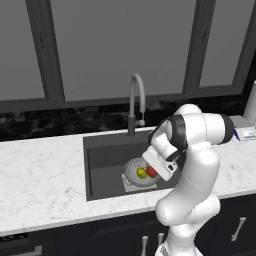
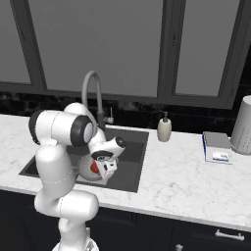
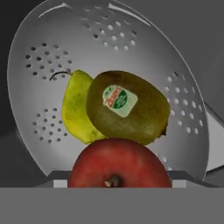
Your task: Put the colander in the sink, put the apple, pear, kiwi in the colander, and turn on the sink faucet and pour water over the colander.
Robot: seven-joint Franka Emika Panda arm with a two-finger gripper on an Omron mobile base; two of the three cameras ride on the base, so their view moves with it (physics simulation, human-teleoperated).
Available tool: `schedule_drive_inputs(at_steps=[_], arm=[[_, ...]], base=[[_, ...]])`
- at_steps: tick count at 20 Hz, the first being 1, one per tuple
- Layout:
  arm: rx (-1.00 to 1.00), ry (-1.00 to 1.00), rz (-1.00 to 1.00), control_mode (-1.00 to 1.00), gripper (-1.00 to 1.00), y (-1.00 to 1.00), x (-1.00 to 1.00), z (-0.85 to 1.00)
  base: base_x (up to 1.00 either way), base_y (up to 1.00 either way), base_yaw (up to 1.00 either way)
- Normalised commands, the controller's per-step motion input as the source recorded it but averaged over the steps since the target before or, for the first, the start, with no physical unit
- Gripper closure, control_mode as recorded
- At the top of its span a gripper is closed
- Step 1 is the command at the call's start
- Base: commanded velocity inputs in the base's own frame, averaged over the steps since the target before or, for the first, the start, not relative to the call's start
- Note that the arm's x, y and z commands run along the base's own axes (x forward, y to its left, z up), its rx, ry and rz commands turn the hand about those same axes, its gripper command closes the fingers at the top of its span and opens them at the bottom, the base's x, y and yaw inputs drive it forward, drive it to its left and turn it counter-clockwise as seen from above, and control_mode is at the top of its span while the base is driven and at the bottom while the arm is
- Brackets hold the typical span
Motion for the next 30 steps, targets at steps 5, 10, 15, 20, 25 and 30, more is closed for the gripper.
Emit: schedule_drive_inputs(at_steps=[5,10,15,20,25,30], arm=[[0.02,0.00,0.00,-1.00,1.00,0.00,0.38,-0.23],[0.00,0.00,0.00,-1.00,1.00,0.00,0.28,-0.39],[0.04,-0.04,0.00,-1.00,-1.00,0.00,0.06,-0.23],[0.13,-0.06,0.00,-1.00,-1.00,-0.16,0.00,0.00],[0.17,-0.04,0.00,-1.00,-1.00,-0.29,0.00,0.00],[0.11,-0.04,0.00,-1.00,-1.00,-0.06,0.00,0.01]], base=[[0.00,0.00,0.00],[0.00,0.00,0.00],[0.00,0.00,0.00],[0.00,0.00,0.00],[0.00,0.00,0.00],[0.00,0.00,0.00]])
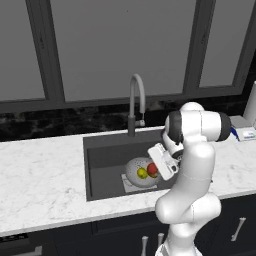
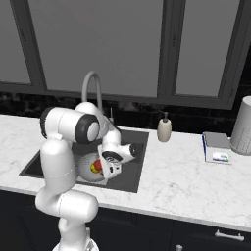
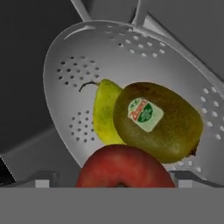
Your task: Put the colander in the sink, put the apple, pear, kiwi in the colander, and turn on the sink faucet and pour water over the colander.
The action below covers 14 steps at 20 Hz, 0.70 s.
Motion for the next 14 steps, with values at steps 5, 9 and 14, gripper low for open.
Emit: schedule_drive_inputs(at_steps=[5,9,14], arm=[[0.01,-0.02,0.00,-1.00,-1.00,0.01,0.00,0.30],[0.00,0.00,-0.03,-1.00,-1.00,0.03,-0.04,0.53],[-0.12,0.00,-0.06,-1.00,-1.00,0.20,-0.01,0.19]], base=[[0.00,0.00,0.00],[0.00,0.00,0.00],[0.00,0.00,0.00]])
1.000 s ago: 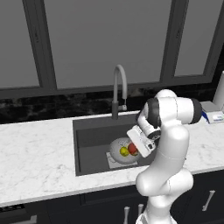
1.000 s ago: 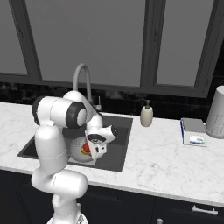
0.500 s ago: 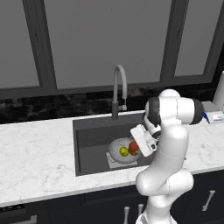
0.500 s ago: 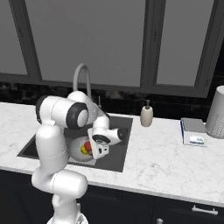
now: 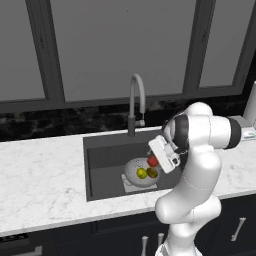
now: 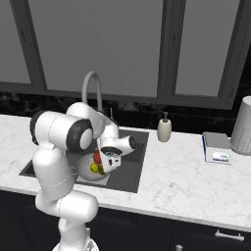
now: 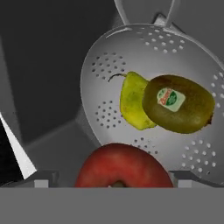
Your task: Put the colander in the sink, put the apple, pear, kiwi in the colander, and turn on the sink faucet and pour water over the colander.
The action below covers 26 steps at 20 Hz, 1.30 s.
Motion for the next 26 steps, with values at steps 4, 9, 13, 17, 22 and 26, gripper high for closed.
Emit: schedule_drive_inputs(at_steps=[4,9,13,17,22,26], arm=[[-0.27,0.01,-0.09,-1.00,-1.00,0.37,0.00,-0.13],[-0.19,-0.04,-0.10,-1.00,-1.00,0.21,0.00,-0.78],[-0.19,-0.23,-0.04,-1.00,-1.00,0.03,0.00,-0.83],[-0.23,-0.56,0.00,-1.00,-1.00,0.00,0.00,-0.39],[-0.01,-0.53,0.00,-1.00,-1.00,-0.28,-0.38,0.30],[-0.01,-0.43,0.00,-1.00,-1.00,-0.47,-0.54,0.03]], base=[[0.00,0.00,0.00],[0.00,0.00,0.00],[0.00,0.00,0.00],[0.00,0.00,0.00],[0.00,0.00,0.00],[0.00,0.00,0.00]])
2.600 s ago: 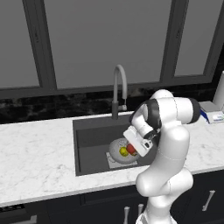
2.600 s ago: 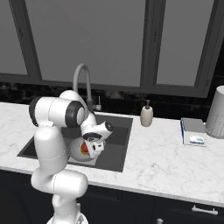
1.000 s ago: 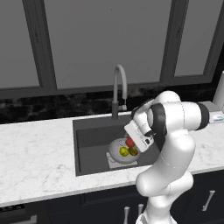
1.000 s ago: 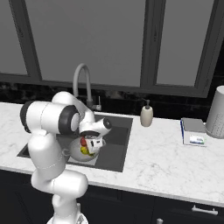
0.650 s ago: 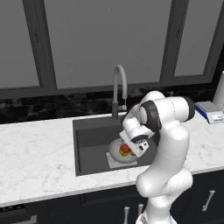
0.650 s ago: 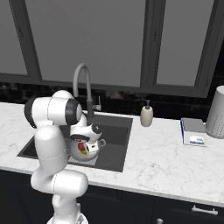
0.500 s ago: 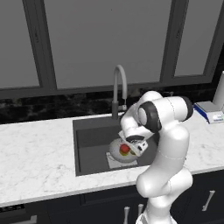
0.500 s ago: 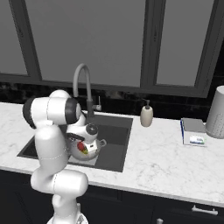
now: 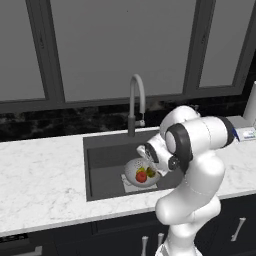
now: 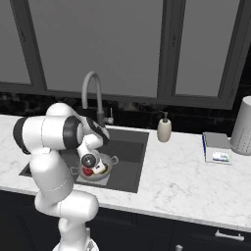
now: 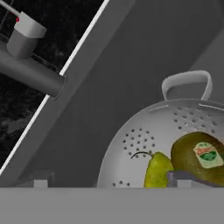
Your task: Put the colander in the sink, put the apple, pear, kiwi in the colander, and turn on the sink faucet and pour water over the colander.
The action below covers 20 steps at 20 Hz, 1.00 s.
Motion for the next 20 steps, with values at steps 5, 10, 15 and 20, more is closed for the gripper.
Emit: schedule_drive_inputs(at_steps=[5,10,15,20], arm=[[-0.07,-0.27,0.05,-1.00,-1.00,-0.45,-0.20,0.74],[-0.21,-0.03,0.14,-1.00,-1.00,-0.46,0.00,1.00],[-0.26,-0.02,0.14,-1.00,-1.00,-0.49,0.00,1.00],[-0.32,-0.17,0.19,-1.00,-1.00,-0.58,-0.13,0.77]], base=[[0.00,0.00,0.00],[0.00,0.00,0.00],[0.00,0.00,0.00],[0.00,0.00,0.00]])
